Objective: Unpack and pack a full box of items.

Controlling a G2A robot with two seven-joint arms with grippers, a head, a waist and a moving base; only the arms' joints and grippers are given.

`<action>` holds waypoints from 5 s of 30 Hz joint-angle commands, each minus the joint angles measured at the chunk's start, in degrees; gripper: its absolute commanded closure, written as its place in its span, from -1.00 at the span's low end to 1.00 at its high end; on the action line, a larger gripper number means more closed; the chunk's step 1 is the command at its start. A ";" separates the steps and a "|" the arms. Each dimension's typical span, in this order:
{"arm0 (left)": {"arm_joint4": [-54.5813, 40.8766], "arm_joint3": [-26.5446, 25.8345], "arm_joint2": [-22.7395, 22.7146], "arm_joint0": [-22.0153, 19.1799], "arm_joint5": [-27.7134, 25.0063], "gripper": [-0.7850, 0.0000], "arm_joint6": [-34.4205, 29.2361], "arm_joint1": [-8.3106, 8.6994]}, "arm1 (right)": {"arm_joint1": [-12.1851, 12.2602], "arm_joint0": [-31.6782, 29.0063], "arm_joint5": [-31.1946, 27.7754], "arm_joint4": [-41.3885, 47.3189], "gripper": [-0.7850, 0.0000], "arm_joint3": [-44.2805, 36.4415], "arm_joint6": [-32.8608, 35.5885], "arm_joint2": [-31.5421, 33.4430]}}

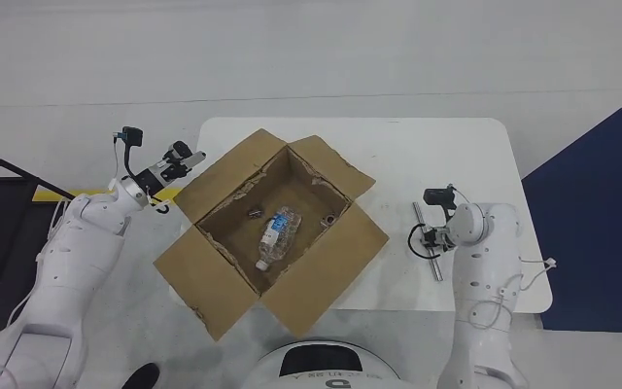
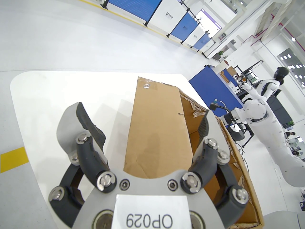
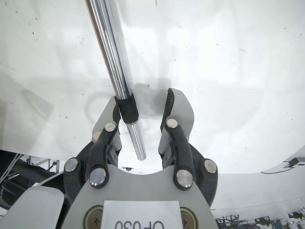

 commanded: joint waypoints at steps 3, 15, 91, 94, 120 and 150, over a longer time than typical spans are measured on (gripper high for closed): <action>0.00 0.01 0.00 0.00 0.00 -1.00 0.00 0.00 | 0.34 0.51 0.47 -0.37 0.19 1.62 0.00 -1.05; 0.00 0.01 0.00 0.00 0.00 -1.00 0.00 0.00 | 1.24 -1.38 2.93 2.27 1.00 -3.64 0.00 -1.39; 0.00 0.01 0.00 0.00 0.00 -1.00 0.00 0.00 | 7.67 -12.34 9.70 50.49 1.00 -21.20 -0.35 3.62; 0.00 0.01 0.00 0.00 0.00 -1.00 0.00 0.00 | 7.67 -12.34 9.70 50.49 1.00 -21.20 -0.35 3.62; 0.00 0.01 0.00 0.00 0.00 -1.00 0.00 0.00 | 6.43 14.46 20.01 60.19 1.00 -5.19 -14.00 -42.09; 0.00 0.01 0.00 0.00 0.00 -1.00 0.00 0.00 | 3.42 33.25 35.59 45.13 -1.00 17.99 -17.02 -57.73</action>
